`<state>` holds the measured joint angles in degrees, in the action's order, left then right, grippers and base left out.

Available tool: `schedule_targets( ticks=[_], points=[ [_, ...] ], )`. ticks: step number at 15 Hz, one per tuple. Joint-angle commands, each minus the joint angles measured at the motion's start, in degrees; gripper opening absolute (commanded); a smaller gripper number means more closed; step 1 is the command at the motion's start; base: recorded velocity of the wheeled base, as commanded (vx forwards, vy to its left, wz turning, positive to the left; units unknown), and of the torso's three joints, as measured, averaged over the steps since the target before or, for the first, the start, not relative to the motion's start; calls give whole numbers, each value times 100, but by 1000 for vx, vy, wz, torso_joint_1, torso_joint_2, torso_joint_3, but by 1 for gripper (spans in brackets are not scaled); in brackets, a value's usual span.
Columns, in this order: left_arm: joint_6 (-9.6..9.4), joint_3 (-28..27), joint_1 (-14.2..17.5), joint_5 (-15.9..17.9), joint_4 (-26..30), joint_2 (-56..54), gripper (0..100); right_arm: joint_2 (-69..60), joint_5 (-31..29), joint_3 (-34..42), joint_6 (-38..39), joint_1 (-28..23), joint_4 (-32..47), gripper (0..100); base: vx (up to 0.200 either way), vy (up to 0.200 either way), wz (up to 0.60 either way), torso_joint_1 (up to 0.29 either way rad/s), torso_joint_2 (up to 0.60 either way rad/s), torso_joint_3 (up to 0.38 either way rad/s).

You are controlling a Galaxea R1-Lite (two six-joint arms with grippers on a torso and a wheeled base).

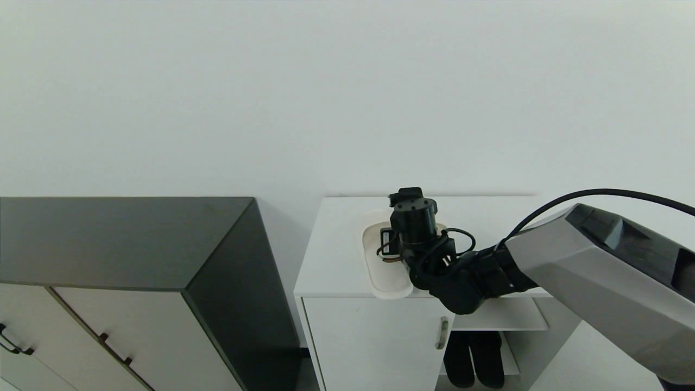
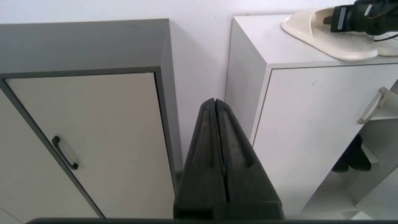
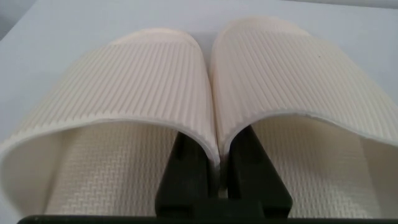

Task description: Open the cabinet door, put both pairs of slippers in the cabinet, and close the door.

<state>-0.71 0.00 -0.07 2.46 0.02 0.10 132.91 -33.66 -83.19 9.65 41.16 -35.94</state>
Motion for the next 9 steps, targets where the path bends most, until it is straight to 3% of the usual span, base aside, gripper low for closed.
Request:
schedule_targets(
  ticks=[1,9],
  points=[
    [0,0,-1,0,-2,-1,0,-486,52,461,1,112,-10,0,0,0,0,0,0,0],
    [0,0,-1,0,-2,-1,0,-2797,588,3072,89,305,-71,0,0,0,0,0,0,0]
  ],
)
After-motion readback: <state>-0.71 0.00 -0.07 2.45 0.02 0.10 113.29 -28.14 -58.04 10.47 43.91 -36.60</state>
